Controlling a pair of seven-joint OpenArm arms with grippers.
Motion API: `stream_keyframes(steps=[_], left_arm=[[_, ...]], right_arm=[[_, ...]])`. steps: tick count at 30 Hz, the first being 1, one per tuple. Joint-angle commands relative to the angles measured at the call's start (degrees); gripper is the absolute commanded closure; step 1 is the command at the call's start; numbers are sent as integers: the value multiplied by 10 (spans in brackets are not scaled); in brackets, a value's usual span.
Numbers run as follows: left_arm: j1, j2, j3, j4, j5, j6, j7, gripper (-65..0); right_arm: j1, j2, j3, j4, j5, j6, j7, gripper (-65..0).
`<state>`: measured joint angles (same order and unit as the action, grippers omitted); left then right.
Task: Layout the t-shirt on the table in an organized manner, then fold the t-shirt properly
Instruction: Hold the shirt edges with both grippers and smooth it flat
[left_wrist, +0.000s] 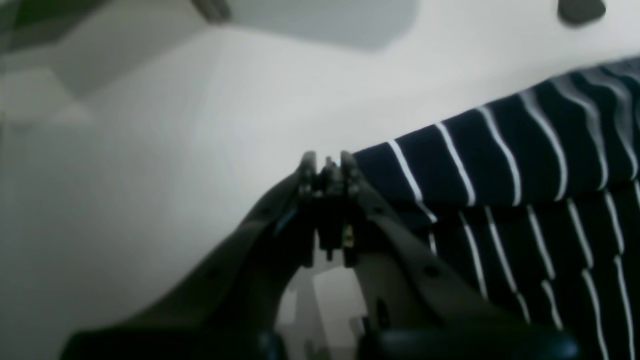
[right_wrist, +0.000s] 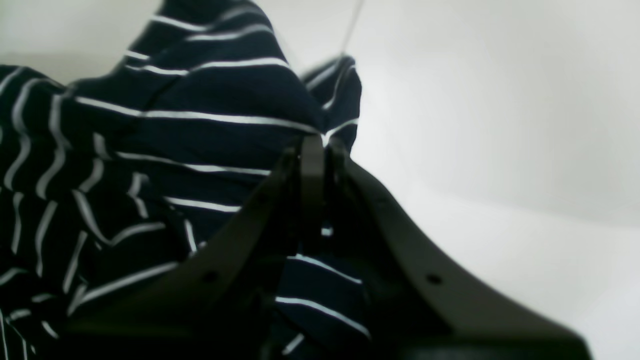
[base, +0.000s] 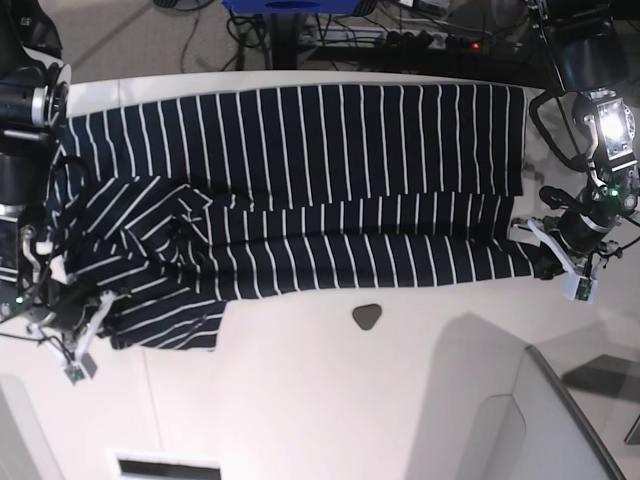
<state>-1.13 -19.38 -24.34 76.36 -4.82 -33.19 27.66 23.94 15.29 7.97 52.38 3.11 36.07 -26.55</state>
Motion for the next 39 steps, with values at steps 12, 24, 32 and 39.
stream_keyframes(steps=[12, 24, 32, 39], left_arm=[[-29, -11, -4, 41, -8, 3, 11, 0], [-25, -10, -3, 51, -4, 3, 11, 0], [-8, -9, -2, 54, -8, 3, 38, 0], [53, -2, -2, 95, -9, 3, 42, 0]], right_arm=[[50, 11, -1, 25, 6, 0, 14, 0], [43, 9, 0, 23, 8, 0, 67, 0], [19, 9, 0, 23, 8, 0, 43, 0], [-31, 12, 3, 29, 8, 0, 42, 0]])
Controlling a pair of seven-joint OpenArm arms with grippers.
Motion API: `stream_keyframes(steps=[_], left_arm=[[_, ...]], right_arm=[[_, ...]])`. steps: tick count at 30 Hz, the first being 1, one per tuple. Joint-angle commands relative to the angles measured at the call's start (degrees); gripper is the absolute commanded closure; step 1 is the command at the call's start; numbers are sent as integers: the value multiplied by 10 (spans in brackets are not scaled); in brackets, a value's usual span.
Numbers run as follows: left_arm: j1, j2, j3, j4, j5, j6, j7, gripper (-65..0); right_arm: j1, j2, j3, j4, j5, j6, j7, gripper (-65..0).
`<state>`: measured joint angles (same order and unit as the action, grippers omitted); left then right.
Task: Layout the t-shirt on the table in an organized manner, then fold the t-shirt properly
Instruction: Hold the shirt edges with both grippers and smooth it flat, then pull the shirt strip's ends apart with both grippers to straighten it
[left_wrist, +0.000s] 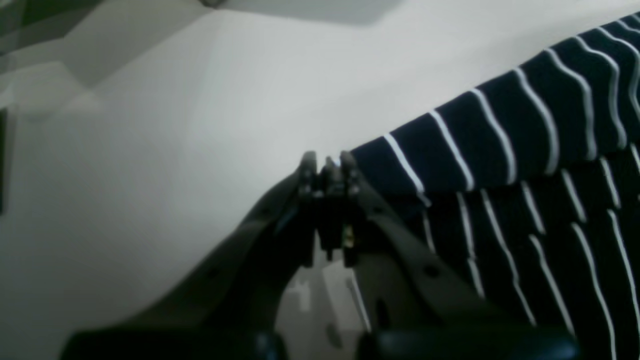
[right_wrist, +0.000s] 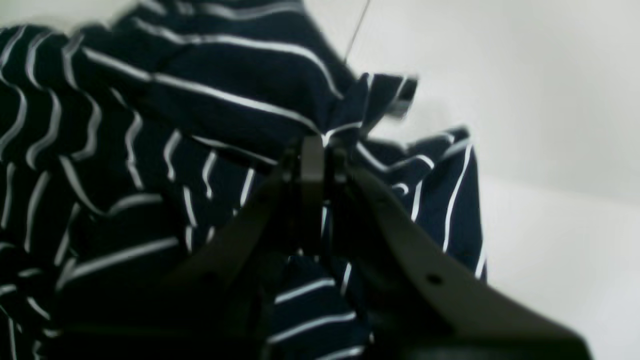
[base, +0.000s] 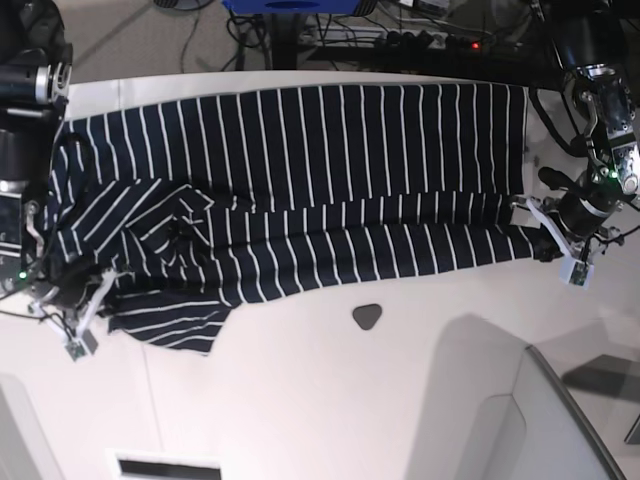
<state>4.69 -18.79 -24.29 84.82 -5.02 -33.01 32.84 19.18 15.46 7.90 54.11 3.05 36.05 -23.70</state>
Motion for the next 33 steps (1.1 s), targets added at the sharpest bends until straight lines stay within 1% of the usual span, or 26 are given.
stream_keyframes(steps=[1, 6, 7, 9, 11, 13, 16, 18, 20, 21, 23, 26, 28, 33], left_arm=[[4, -6, -3, 16, -7, 1, -10, 0], [36, -4, -3, 32, -7, 0, -10, 0], [40, -4, -3, 35, -7, 0, -10, 0], [52, -4, -5, 50, -7, 0, -10, 0], [66, -3, -7, 82, -10, 0, -10, 0], [81, -2, -5, 106, -29, 0, -10, 0], [92, -3, -4, 113, -40, 0, -9, 0], [99, 4, -3, 111, -40, 0, -9, 0], [107, 9, -3, 111, -29, 0, -11, 0], [111, 10, -3, 112, -24, 0, -11, 0], [115, 16, -4, 114, -21, 0, -11, 0], [129, 15, -5, 115, -23, 0, -11, 0], [133, 15, -4, 115, -23, 0, -11, 0], [160, 21, 8, 140, -23, 0, -12, 0]], right_arm=[[11, 10, 3, 11, 10, 0, 13, 0], [-16, 12, 4, 55, 10, 0, 12, 0], [-23, 13, 4, 67, 10, 0, 2, 0], [-31, 13, 11, 97, 10, 0, -32, 0], [-45, 13, 36, 127, 10, 0, -68, 0], [-59, 12, 45, 157, 10, 0, -89, 0], [-84, 11, 50, 194, 10, 0, -128, 0], [-98, 10, 51, 217, 10, 0, -166, 0], [-122, 8, 52, 238, 10, 0, -188, 0], [-135, 7, 59, 251, 11, 0, -190, 0], [-159, -8, 76, 275, 28, 0, -192, 0], [-191, -14, 97, 311, 31, 0, -202, 0], [-210, -14, 101, 324, 31, 0, -223, 0], [-222, -15, 98, 318, 31, 0, -223, 0]])
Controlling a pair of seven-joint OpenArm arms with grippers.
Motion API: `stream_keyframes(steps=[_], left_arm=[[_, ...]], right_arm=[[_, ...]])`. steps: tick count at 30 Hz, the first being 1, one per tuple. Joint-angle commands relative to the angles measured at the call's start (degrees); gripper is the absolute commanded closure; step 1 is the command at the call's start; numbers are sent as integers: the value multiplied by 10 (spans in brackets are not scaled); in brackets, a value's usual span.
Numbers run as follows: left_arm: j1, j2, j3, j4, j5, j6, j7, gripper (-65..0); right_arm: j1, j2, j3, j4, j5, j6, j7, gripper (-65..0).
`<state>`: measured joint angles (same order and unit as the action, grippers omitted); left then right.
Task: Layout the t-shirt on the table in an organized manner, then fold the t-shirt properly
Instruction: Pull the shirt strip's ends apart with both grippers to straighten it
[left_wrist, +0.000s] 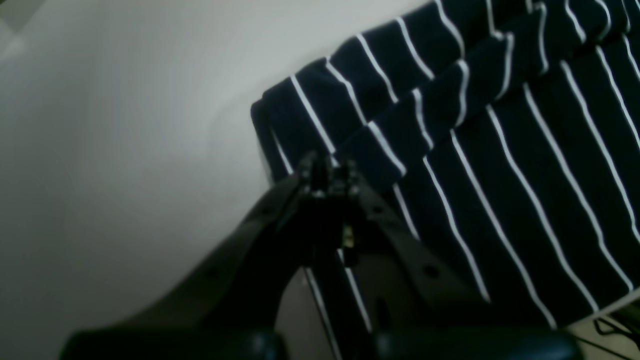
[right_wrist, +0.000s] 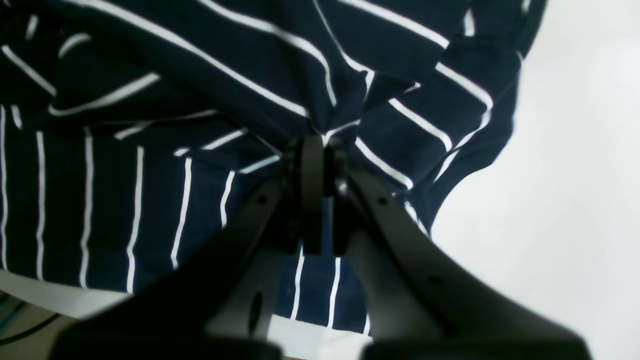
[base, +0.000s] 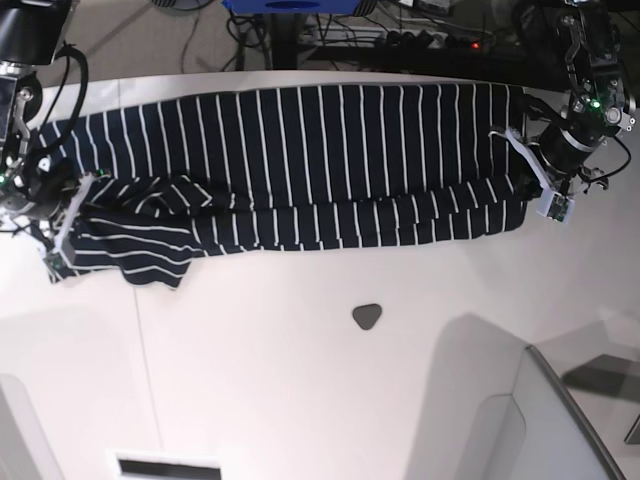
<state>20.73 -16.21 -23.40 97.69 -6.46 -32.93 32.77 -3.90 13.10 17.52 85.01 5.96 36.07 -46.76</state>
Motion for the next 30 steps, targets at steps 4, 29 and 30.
stream_keyframes(steps=[4, 29, 30], left_arm=[[12, -3, 2, 17, -4, -1, -12, 0], [-47, -21, 8, -136, -3, 1, -79, 0], [-48, -21, 8, -142, -3, 1, -80, 0]], right_arm=[[8, 8, 5, 8, 2, 0, 7, 0], [4, 14, 0, -65, -1, 0, 39, 0], [4, 14, 0, -65, -1, 0, 39, 0]])
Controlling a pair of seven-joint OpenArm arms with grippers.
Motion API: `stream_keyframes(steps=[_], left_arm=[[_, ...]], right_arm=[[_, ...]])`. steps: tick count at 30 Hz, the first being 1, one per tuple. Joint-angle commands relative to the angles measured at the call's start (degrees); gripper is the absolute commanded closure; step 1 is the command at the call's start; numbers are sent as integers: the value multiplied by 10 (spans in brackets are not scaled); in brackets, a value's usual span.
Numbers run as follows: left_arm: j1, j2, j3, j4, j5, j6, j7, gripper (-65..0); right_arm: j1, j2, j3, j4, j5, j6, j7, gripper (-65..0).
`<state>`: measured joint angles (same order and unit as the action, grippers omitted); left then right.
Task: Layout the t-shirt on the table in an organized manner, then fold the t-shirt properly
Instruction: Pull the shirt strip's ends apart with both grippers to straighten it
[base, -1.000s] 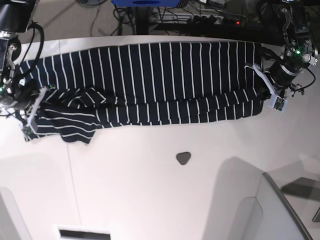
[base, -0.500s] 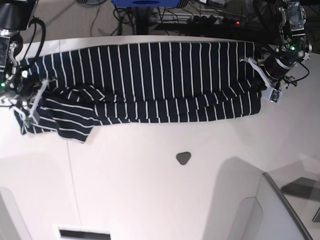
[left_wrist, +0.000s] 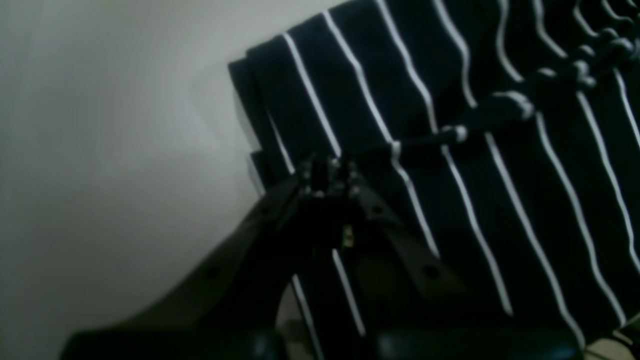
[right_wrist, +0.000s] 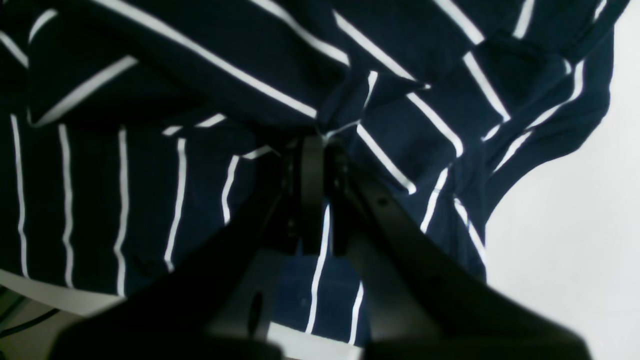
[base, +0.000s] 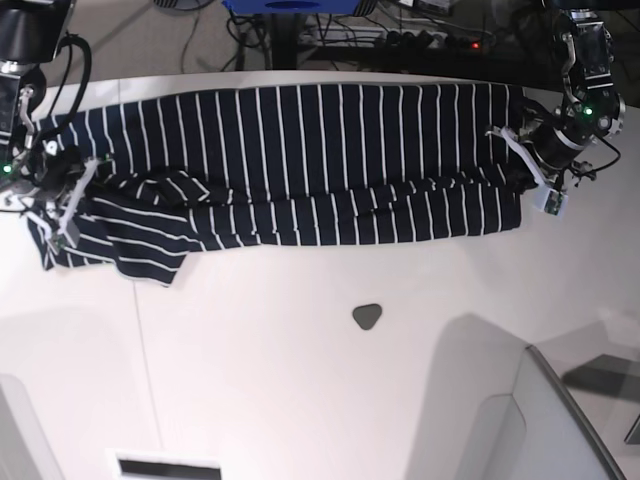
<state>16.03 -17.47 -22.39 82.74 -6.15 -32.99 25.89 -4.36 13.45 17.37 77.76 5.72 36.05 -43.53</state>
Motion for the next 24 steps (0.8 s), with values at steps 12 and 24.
stream_keyframes(steps=[12, 24], left_arm=[[-15, -12, -2, -72, 73, 2, -62, 0], [-41, -1, -2, -72, 94, 2, -58, 0]], right_arm=[[8, 10, 2, 7, 1, 0, 7, 0], [6, 10, 3, 7, 1, 0, 7, -6]])
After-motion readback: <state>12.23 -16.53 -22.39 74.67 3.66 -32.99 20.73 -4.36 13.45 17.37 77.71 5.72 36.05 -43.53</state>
